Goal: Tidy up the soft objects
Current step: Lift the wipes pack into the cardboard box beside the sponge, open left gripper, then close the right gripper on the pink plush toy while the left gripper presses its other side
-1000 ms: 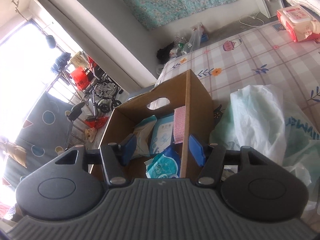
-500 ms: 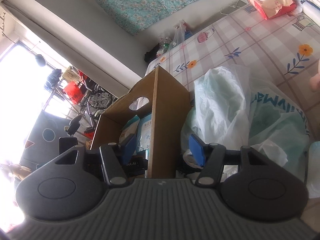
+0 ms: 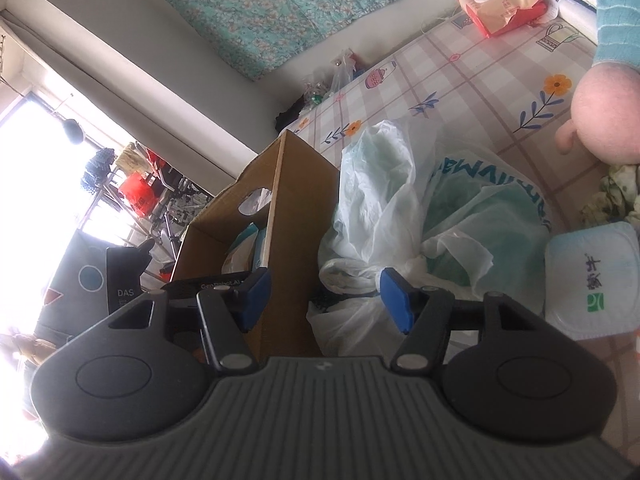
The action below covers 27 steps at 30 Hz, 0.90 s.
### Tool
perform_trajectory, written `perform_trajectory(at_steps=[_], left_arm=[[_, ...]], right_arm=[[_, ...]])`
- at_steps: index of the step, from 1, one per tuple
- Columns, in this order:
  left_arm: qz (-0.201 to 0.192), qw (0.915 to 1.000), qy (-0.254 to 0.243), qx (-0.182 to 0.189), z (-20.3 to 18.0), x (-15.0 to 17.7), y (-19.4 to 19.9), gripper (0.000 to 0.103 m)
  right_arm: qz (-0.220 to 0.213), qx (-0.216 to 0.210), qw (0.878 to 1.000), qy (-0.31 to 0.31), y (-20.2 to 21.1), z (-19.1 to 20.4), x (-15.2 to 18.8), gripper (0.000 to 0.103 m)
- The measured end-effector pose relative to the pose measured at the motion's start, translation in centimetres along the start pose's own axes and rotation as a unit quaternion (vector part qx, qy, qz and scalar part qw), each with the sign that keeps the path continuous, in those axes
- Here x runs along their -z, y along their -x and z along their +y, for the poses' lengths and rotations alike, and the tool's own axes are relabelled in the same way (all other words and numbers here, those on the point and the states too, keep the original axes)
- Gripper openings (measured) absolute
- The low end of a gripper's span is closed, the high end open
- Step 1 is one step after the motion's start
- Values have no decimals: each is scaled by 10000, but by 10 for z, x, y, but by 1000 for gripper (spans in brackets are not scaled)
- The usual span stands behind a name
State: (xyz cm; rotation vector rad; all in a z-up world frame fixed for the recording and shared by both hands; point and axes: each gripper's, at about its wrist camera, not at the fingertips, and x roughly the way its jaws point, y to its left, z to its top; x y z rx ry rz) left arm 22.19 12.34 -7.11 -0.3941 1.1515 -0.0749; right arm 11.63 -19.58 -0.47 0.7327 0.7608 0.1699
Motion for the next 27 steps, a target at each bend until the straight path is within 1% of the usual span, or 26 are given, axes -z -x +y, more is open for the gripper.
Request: perform_trajectory(at_steps=[1, 3, 5, 7, 9, 11, 12, 14, 18, 19, 21, 23, 25, 26, 27], left_arm=[[-69, 10000, -5, -14, 0, 1, 7, 69], [-189, 9998, 21, -36, 1, 4, 21, 70], [-375, 9992, 138, 42, 3, 9, 40, 70], [-596, 9980, 198, 65, 3, 15, 59, 70], [-881, 9960, 155, 64, -4, 23, 79, 71], [-1156, 9933, 17, 88, -17, 28, 98, 71], [-1224, 9924, -77, 118, -26, 30, 103, 72], [-1262, 9907, -445, 247, -53, 32, 111, 72], [-1050, 9850, -1186, 691, -116, 33, 104, 72], [-917, 9832, -1346, 823, -135, 32, 96, 72], [-609, 9788, -1644, 1061, -167, 29, 77, 72], [-272, 9755, -1880, 1109, -198, 26, 53, 71], [29, 9710, -2111, 1121, -224, 21, 28, 67], [189, 9672, -2275, 1119, -236, 20, 12, 66], [301, 9611, -2497, 1140, -246, 19, 1, 66]], right_arm=[[-56, -5, 10000, 18, 7, -2, 2, 66], [-181, -15, 9998, 18, 21, -8, 4, 67], [-308, -17, 9995, -40, 33, -16, 5, 68], [-443, -14, 9990, -100, 47, -23, 7, 69], [-611, 28, 9980, -146, 61, -31, 9, 69], [-801, 107, 9966, -139, 75, -41, 9, 70], [-898, 179, 9958, -93, 81, -45, 9, 70], [-1071, 411, 9934, 74, 91, -51, 6, 71], [-1270, 989, 9841, 753, 106, -53, -7, 74], [-1290, 1123, 9803, 986, 108, -53, -12, 77], [-1294, 1418, 9711, 1415, 109, -51, -22, 79], [-1245, 1591, 9645, 1702, 106, -54, -30, 80], [-1107, 1715, 9596, 1934, 99, -59, -38, 81], [-1052, 1773, 9573, 2025, 94, -62, -42, 81], [-970, 1877, 9542, 2119, 88, -66, -46, 81]])
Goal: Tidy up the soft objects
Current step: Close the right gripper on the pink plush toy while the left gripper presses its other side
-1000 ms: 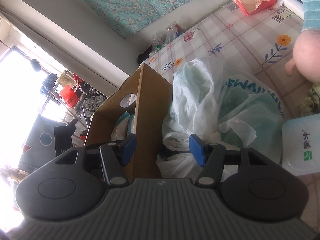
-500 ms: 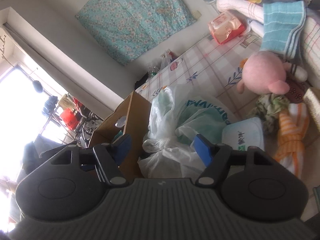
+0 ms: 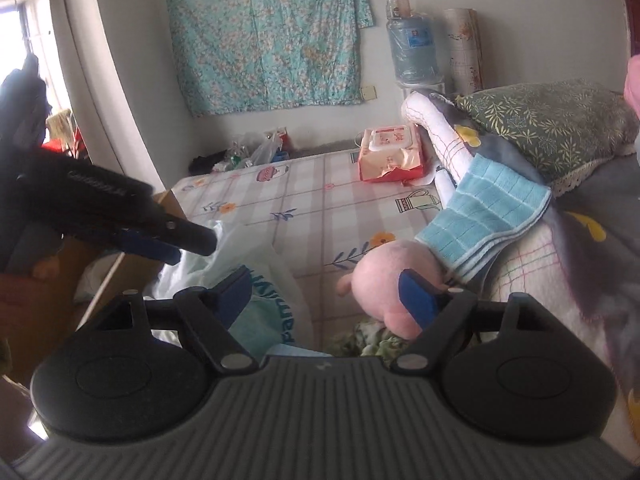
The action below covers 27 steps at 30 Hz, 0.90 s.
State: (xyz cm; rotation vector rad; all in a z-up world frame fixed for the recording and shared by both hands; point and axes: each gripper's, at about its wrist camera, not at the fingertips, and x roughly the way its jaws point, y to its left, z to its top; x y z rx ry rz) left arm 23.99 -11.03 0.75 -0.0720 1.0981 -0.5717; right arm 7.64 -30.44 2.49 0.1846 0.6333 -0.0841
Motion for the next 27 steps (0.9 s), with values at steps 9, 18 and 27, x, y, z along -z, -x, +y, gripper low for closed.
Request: perform_trajectory(at_steps=[9, 18, 27], left_arm=[[577, 9730, -2164, -549, -40, -28, -88, 58], [885, 9224, -3691, -718, -56, -25, -138, 39], [1244, 9050, -4037, -510, -49, -29, -162, 54]], right_arm=[[654, 429, 9918, 1012, -52, -22, -11, 81], [1046, 124, 9864, 1261, -84, -28, -11, 81], [1179, -70, 9866, 1124, -91, -36, -11, 81]])
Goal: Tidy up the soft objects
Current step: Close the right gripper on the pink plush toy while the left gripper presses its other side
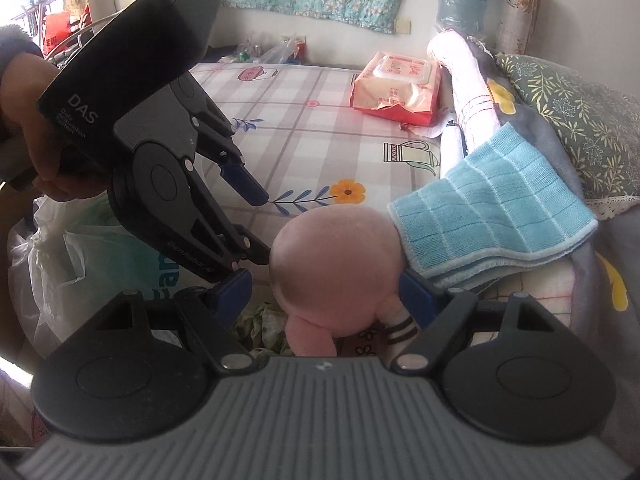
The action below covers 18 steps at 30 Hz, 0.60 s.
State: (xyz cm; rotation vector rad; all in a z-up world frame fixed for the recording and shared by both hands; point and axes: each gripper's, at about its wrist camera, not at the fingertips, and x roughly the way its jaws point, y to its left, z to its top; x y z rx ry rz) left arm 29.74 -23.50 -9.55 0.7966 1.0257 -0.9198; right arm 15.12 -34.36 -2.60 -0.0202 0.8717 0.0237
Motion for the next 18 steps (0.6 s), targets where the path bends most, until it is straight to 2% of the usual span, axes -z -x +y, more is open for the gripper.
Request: perform_trajectory(at_steps=[4, 7, 9, 11, 12, 13, 15, 18], left_arm=[[-79, 9992, -285, 277, -3, 2, 4, 59], [-137, 9978, -382, 523, -5, 0, 7, 59], [-172, 9977, -380, 537, -5, -2, 6, 57], [-138, 9978, -410, 502, -6, -5, 2, 49], [-109, 9977, -435, 510, -7, -6, 0, 35], [-52, 9976, -460, 518, -8, -8, -3, 26], [-1, 9975, -472, 522, -8, -8, -6, 18], [-99, 9977, -436, 510, -9, -9, -3, 17]], right_arm=[[-1, -80, 9999, -92, -1, -4, 0, 81], [7, -85, 9998, -154, -2, -7, 0, 81], [12, -88, 9998, -196, -4, -9, 1, 81], [22, -79, 9997, -238, -5, -10, 2, 81], [28, -76, 9996, -267, -6, -11, 3, 81], [28, -74, 9996, -289, -7, -11, 3, 81], [12, -87, 9995, -304, -7, -11, 4, 81], [-24, -85, 9996, -263, -8, -11, 4, 81]])
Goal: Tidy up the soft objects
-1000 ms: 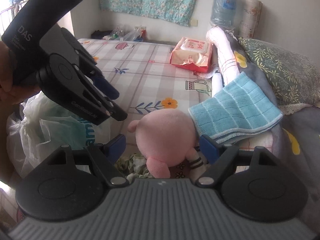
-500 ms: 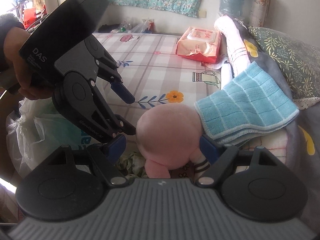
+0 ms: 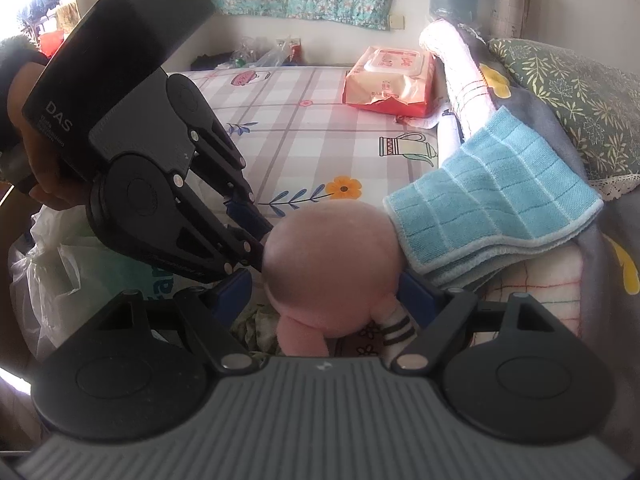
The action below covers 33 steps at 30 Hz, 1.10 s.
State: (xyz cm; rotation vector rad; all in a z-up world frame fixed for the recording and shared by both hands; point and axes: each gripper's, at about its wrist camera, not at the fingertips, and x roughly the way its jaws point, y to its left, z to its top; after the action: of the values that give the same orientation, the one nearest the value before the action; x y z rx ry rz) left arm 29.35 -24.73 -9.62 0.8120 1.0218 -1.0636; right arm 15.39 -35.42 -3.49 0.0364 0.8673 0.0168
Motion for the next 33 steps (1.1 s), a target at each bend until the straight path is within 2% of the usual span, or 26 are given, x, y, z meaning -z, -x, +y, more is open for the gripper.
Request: perform_trajectory(at_steps=[4, 7, 8, 9, 11, 15, 22, 28, 33], left_arm=[[-208, 9997, 62, -111, -5, -1, 12, 14], [-372, 9991, 126, -132, -11, -4, 24, 12], [-430, 9989, 149, -116, -13, -4, 29, 12], [-504, 9985, 171, -106, -16, -5, 35, 12], [-651, 9975, 232, -132, -22, -8, 46, 12], [-884, 9951, 414, -141, -32, -10, 66, 11], [-1332, 9896, 474, -249, -54, -4, 122, 11], [-1781, 9813, 541, -490, -76, 17, 181, 11], [-2136, 9708, 797, -746, -89, 53, 230, 11]], right_arm=[[-35, 72, 9999, 78, -4, 3, 1, 81], [-55, 319, 9993, 168, -7, 5, 3, 80], [-73, 424, 9990, 152, -8, 4, 4, 79], [-98, 519, 9986, 93, -8, 3, 5, 74], [-125, 469, 9987, -137, -5, -3, 7, 71], [-342, 349, 9976, -495, 13, -10, 10, 68], [-885, 421, 9935, -578, 69, 6, 7, 67], [-1320, 20, 9875, -860, 121, 24, 2, 67], [-1460, -595, 9830, -946, 152, 48, -7, 67]])
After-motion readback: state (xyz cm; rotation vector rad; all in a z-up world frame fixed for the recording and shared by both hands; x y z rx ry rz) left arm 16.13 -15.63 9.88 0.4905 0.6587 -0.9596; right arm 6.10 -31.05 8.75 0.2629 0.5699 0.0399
